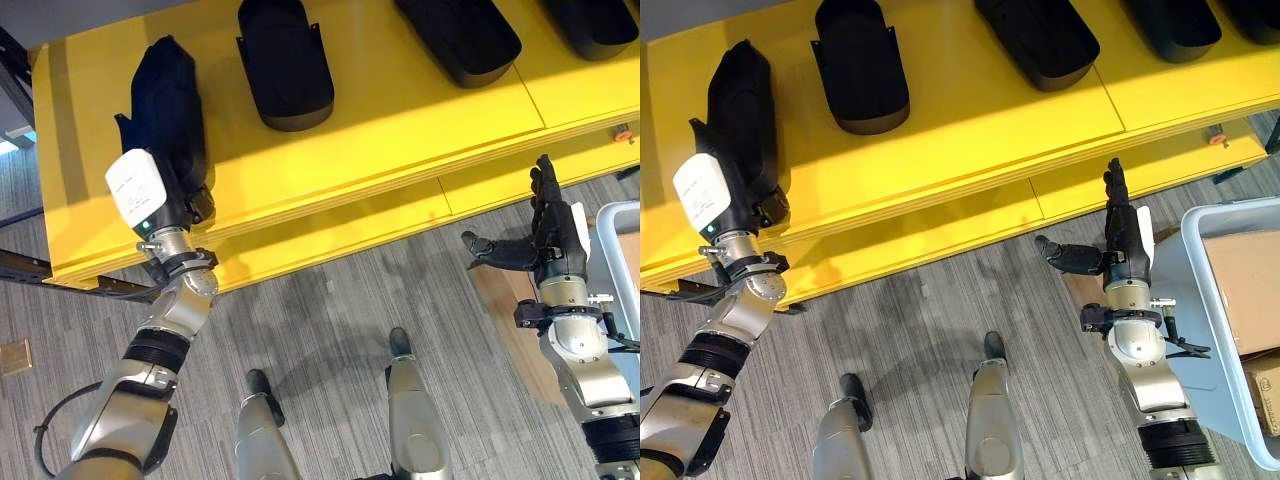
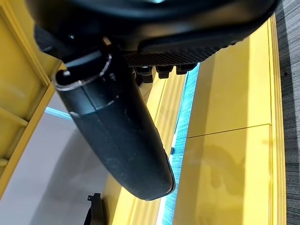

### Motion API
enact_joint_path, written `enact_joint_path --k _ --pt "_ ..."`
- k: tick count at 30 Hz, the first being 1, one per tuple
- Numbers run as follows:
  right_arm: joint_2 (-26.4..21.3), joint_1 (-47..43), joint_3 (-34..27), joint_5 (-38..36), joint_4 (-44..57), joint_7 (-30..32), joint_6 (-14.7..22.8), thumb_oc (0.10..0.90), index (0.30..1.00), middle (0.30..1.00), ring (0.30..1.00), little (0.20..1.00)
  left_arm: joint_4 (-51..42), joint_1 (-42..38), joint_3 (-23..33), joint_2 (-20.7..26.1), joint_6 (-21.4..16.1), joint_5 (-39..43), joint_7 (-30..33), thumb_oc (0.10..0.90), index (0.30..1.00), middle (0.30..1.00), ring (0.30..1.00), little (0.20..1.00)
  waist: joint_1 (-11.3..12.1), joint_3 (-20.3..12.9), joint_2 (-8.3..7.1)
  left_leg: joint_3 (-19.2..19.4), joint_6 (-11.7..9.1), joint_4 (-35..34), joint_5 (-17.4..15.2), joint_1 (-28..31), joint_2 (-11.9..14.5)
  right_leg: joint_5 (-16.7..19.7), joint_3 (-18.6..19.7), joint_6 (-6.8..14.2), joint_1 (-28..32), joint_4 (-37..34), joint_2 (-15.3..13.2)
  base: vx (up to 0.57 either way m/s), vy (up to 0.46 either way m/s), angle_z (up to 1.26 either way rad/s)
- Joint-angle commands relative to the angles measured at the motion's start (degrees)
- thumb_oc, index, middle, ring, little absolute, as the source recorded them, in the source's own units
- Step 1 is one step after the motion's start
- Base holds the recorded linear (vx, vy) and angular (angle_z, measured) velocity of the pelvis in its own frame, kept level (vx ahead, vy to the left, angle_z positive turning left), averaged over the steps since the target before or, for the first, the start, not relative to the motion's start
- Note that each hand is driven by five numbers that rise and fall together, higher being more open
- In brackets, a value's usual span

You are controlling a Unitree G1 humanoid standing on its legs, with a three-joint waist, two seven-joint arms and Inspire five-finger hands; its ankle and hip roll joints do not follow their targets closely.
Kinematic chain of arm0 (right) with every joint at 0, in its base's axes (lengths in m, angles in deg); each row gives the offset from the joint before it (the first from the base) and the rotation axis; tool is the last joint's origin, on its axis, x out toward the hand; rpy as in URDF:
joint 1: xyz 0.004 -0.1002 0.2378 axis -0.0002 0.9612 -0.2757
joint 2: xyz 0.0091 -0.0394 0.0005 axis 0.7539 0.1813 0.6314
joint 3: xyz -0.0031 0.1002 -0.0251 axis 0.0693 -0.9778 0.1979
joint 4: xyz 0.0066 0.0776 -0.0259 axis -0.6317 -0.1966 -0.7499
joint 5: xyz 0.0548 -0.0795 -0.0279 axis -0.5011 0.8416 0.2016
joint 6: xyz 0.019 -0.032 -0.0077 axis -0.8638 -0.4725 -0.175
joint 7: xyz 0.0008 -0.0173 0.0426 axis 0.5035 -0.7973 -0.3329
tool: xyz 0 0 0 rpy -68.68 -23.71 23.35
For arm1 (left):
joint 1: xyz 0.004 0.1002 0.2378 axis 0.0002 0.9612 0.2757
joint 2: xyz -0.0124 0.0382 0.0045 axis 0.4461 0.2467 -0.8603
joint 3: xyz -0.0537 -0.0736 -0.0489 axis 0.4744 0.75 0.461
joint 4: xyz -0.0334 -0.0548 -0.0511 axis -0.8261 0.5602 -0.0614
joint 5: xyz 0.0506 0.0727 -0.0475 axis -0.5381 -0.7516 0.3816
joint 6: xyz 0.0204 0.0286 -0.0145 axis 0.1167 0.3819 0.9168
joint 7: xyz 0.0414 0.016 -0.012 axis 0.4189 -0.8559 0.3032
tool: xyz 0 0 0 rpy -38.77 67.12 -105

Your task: Move parts from the plastic box to the shelf.

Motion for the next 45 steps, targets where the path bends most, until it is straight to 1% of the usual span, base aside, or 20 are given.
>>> enact_joint_path --k 1,4,7,9,10,13,18,19,21,24,27,28,30,31,33,35,39,42,43,45 --pt "-1.7 -4.1 -3.0 -1.3 4.6 -0.2 4.0 0.9 1.0 1.0 1.0 1.0 4.2 -3.0 6.4 7.3 1.7 2.4 6.9 0.4 0.3 0.3 0.3 0.3 0.1 -3.7 -1.7 -1.5 2.9 -3.2 2.3 -2.7 -1.1 -10.6 -2.5 -10.0 2.8 6.9 4.4 0.02 0.037 -0.08" --pt "-2.5 -4.5 -2.8 -1.5 4.6 -0.7 3.2 0.9 1.0 1.0 1.0 1.0 5.2 -3.9 6.8 9.0 3.2 3.5 6.8 0.4 0.3 0.3 0.3 0.3 -0.4 -3.5 -1.55 -1.3 2.9 -3.5 2.0 -1.9 -1.2 -10.9 -2.3 -10.1 2.2 8.1 4.4 0.02 0.039 -0.04" --pt "-2.7 -5.1 -2.5 -1.5 4.4 -1.1 3.1 0.9 1.0 1.0 1.0 1.0 6.2 -4.6 7.0 9.7 3.1 3.5 6.8 0.4 0.3 0.3 0.3 0.3 -0.6 -3.5 -1.44 -1.1 2.9 -3.8 2.3 -1.6 -1.1 -10.8 -2.3 -10.2 1.5 8.6 4.4 0.0 0.035 0.0" --pt "-3.2 -5.1 -2.4 -1.9 4.4 -1.3 2.9 0.9 1.0 1.0 1.0 1.0 6.6 -5.3 6.8 10.7 3.0 2.8 6.1 0.4 0.3 0.3 0.3 0.3 -1.0 -3.5 -1.48 -0.7 2.9 -3.9 1.9 -1.0 -1.2 -11.2 -2.1 -10.2 1.5 9.1 4.2 0.01 0.041 0.01" --pt "-3.3 -5.1 -2.4 -1.9 4.4 -1.4 3.0 0.9 1.0 1.0 1.0 1.0 6.6 -5.5 6.8 10.9 3.2 2.6 6.0 0.4 0.3 0.3 0.3 0.3 -1.1 -3.5 -1.39 -0.7 2.9 -4.1 2.2 -1.0 -1.1 -10.9 -2.0 -10.2 1.3 9.0 4.3 0.02 0.038 -0.01" --pt "-3.7 -5.1 -2.3 -2.1 4.2 -1.9 3.0 0.9 1.0 1.0 1.0 1.0 6.7 -6.4 6.3 11.5 4.7 3.1 5.1 0.4 0.3 0.3 0.3 0.3 -1.4 -3.4 -1.47 -0.5 2.8 -3.8 1.7 -0.6 -1.3 -11.4 -2.0 -10.2 1.2 9.7 4.0 0.01 0.027 0.0" --pt "-4.4 -5.6 -1.7 -2.3 3.8 -4.8 3.8 0.9 1.0 1.0 1.0 1.0 9.2 -8.3 5.5 13.3 5.6 3.5 4.1 0.4 0.3 0.3 0.3 0.3 -2.3 -3.4 -1.43 0.3 2.9 -3.9 1.4 0.2 -1.5 -11.5 -1.6 -10.2 1.0 10.0 3.9 0.01 0.075 0.0" --pt "-4.9 -5.8 -1.3 -2.3 4.0 -6.9 4.6 0.9 1.0 1.0 1.0 1.0 10.3 -9.0 4.9 14.1 5.6 4.1 3.7 0.4 0.3 0.3 0.3 0.3 -2.6 -3.4 -1.43 0.5 2.9 -4.0 1.3 0.7 -1.5 -11.5 -1.6 -10.3 1.0 10.1 3.9 0.01 0.082 -0.03" --pt "-5.2 -6.0 -1.1 -2.8 3.9 -8.1 5.0 0.9 1.0 1.0 1.0 1.0 10.4 -9.3 4.4 14.2 5.6 4.3 3.6 0.4 0.3 0.3 0.3 0.3 -2.6 -3.5 -1.47 0.7 3.0 -4.1 1.2 1.1 -1.6 -11.4 -1.6 -10.2 1.2 9.9 3.8 0.0 0.07 -0.06" --pt "-5.5 -6.5 0.0 -4.0 4.7 -9.6 5.2 0.9 1.0 1.0 1.0 1.0 10.2 -10.7 3.2 14.1 6.2 2.6 2.7 0.4 0.3 0.3 0.3 0.3 -2.3 -3.4 -1.63 0.7 3.1 -4.4 1.3 1.3 -1.9 -11.2 -1.8 -10.1 1.2 9.7 3.8 -0.02 0.055 -0.01" --pt "-5.6 -7.2 0.8 -4.2 4.9 -10.5 5.4 0.9 1.0 1.0 1.0 1.0 10.8 -11.6 2.3 14.5 5.8 1.6 2.3 0.4 0.3 0.3 0.3 0.3 -2.0 -3.4 -1.58 0.6 3.2 -4.5 1.3 1.5 -2.0 -11.1 -2.1 -10.0 1.5 9.5 3.6 -0.01 0.058 0.02" --pt "-5.7 -7.7 1.1 -4.9 4.8 -11.7 5.7 0.9 1.0 1.0 1.0 1.0 10.8 -12.3 2.0 14.7 6.0 1.3 1.9 0.4 0.3 0.3 0.3 0.3 -1.7 -3.4 -1.44 0.5 3.3 -4.7 1.6 1.4 -2.0 -10.8 -2.2 -9.9 1.4 9.3 3.6 -0.03 0.057 0.02" --pt "-5.5 -8.6 2.1 -3.6 5.1 -13.8 6.8 0.9 1.0 1.0 1.0 1.0 10.9 -12.8 1.4 14.7 6.3 1.2 1.9 0.4 0.3 0.3 0.3 0.3 -1.1 -3.3 -1.25 0.3 3.2 -4.9 1.8 1.3 -2.2 -10.7 -2.5 -9.7 1.7 9.0 3.4 -0.04 0.062 0.03" --pt "-5.6 -9.0 2.6 -3.8 5.7 -14.7 6.8 0.9 1.0 1.0 1.0 1.0 10.9 -13.1 1.1 14.9 6.4 1.1 1.9 0.4 0.3 0.3 0.3 0.3 -0.9 -3.1 -1.25 0.2 3.3 -5.0 1.8 1.3 -2.4 -10.7 -2.5 -9.5 1.8 9.0 3.3 -0.04 0.046 0.06" --pt "-5.8 -10.0 4.4 -4.1 7.4 -17.9 7.8 0.9 1.0 1.0 1.0 1.0 11.1 -14.0 0.2 15.4 6.6 0.0 1.1 0.4 0.3 0.3 0.3 0.3 -0.2 -3.0 -1.18 -0.2 3.2 -5.1 2.0 0.9 -2.5 -10.5 -2.9 -9.2 2.1 8.5 3.1 -0.04 0.024 0.08" --pt "-6.3 -10.9 6.0 -3.7 9.0 -18.8 8.5 0.9 1.0 1.0 1.0 1.0 11.4 -14.4 -0.6 15.5 6.2 -0.6 0.8 0.4 0.3 0.3 0.3 0.3 0.2 -3.0 -1.18 -0.5 3.2 -4.9 2.0 0.6 -2.6 -10.5 -2.9 -9.0 2.3 8.3 3.1 -0.03 0.008 0.1" --pt "-6.2 -12.6 7.9 -4.7 10.3 -19.8 8.6 0.9 1.0 1.0 1.0 1.0 12.1 -15.4 -1.8 16.0 5.7 -1.6 -0.1 0.4 0.3 0.3 0.3 0.3 0.7 -2.9 -1.14 -0.9 3.1 -4.8 2.0 0.2 -2.7 -10.4 -3.0 -8.8 3.0 7.6 3.0 -0.03 0.025 0.08" --pt "-6.2 -14.1 9.6 -5.2 11.0 -21.2 8.3 0.9 1.0 1.0 1.0 1.0 13.7 -16.7 -3.3 16.1 4.6 -3.0 -0.5 0.4 0.3 0.3 0.3 0.3 0.8 -2.6 -1.13 -1.0 3.1 -4.4 1.9 -0.2 -2.8 -10.3 -2.9 -8.6 3.3 7.1 2.9 -0.03 0.063 0.05" --pt "-6.2 -14.3 10.2 -4.8 10.9 -22.2 8.7 0.9 1.0 1.0 1.0 1.0 13.6 -17.4 -4.2 16.2 4.9 -3.6 -1.0 0.4 0.3 0.3 0.3 0.3 0.9 -2.6 -1.08 -1.1 3.2 -4.4 1.9 -0.2 -3.0 -10.1 -3.0 -8.5 3.5 6.7 2.7 -0.02 0.059 0.01" --pt "-6.6 -14.8 11.2 -6.1 11.3 -23.8 8.1 0.9 1.0 1.0 1.0 1.0 13.6 -18.1 -5.3 16.1 5.3 -3.7 -1.3 0.4 0.3 0.3 0.3 0.3 1.1 -2.5 -1.08 -1.3 3.3 -4.4 1.9 -0.3 -3.3 -10.0 -3.0 -8.3 4.1 5.9 2.6 -0.02 0.053 0.01"
